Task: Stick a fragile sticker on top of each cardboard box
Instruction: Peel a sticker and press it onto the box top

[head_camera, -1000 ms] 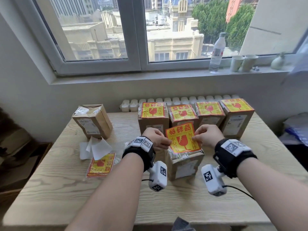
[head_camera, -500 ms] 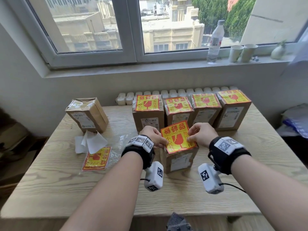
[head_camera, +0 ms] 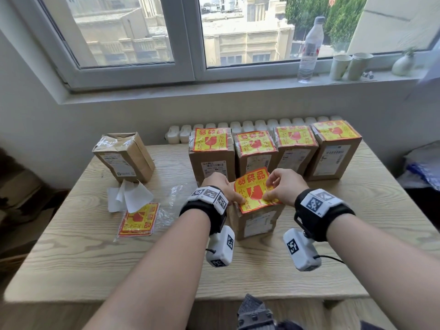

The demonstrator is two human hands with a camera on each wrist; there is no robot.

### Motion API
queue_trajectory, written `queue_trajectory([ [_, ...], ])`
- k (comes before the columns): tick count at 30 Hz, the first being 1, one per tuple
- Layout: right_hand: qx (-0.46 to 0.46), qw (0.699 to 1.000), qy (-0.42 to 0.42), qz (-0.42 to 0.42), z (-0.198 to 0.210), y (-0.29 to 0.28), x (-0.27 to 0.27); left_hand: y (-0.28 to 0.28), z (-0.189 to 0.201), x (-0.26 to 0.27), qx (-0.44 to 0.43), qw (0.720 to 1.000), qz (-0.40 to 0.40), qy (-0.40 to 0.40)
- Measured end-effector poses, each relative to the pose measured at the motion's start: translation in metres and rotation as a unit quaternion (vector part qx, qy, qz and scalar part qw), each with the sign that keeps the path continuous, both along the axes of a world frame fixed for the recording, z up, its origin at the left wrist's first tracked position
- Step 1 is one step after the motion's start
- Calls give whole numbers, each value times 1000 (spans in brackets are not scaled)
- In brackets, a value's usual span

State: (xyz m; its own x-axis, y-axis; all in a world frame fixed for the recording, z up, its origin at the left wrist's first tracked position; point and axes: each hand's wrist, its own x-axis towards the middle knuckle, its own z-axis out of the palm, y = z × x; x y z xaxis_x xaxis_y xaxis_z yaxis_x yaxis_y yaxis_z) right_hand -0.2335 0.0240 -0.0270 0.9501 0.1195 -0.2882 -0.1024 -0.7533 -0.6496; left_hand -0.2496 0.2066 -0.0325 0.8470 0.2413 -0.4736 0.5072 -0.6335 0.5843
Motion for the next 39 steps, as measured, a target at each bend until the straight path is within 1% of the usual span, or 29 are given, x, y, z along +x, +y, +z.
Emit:
queue_trajectory([
  [3,-20,1000,-12,7,0,2,-1,2,-2,-3,34,999,0,20],
  [5,-58,998,-27,26,-2,7,-3,3,-1,-5,40,999,1,32],
  [7,-100,993,-45,36,-4,12,-3,2,-2,-3,35,999,0,34],
  [9,-120,991,-50,31,-4,12,-3,0,-4,0,24,999,2,28],
  [12,-152,987,-33,28,-4,3,-1,-2,-6,-1,-12,999,27,25],
  [15,-100,994,16,31,-8,-7,-3,-6,-5,-8,-35,999,-6,38],
  [19,-58,998,26,29,-7,-14,-3,-6,-13,-6,-30,998,-38,45],
  [21,-21,998,53,18,-4,-18,-2,-4,-9,-6,-19,998,-47,48],
  [22,-5,999,52,11,-4,-20,-1,-2,-5,-7,-17,998,-47,45],
  [23,-3,1000,28,1,-4,-21,0,0,-1,-7,-18,998,-41,36],
  [26,-5,995,-101,-23,-4,-19,-1,7,-1,-3,-34,999,11,-22],
  [28,10,992,-126,7,-3,-12,-3,7,-4,-1,-41,997,35,-49],
  [31,-44,993,-80,74,-7,0,-5,2,-8,2,-40,996,42,-64],
  [33,-63,993,-49,87,-10,5,-6,0,-11,5,-20,996,45,-76],
  [39,-2,998,-13,64,-15,-1,-4,2,-11,11,-14,994,55,-96],
])
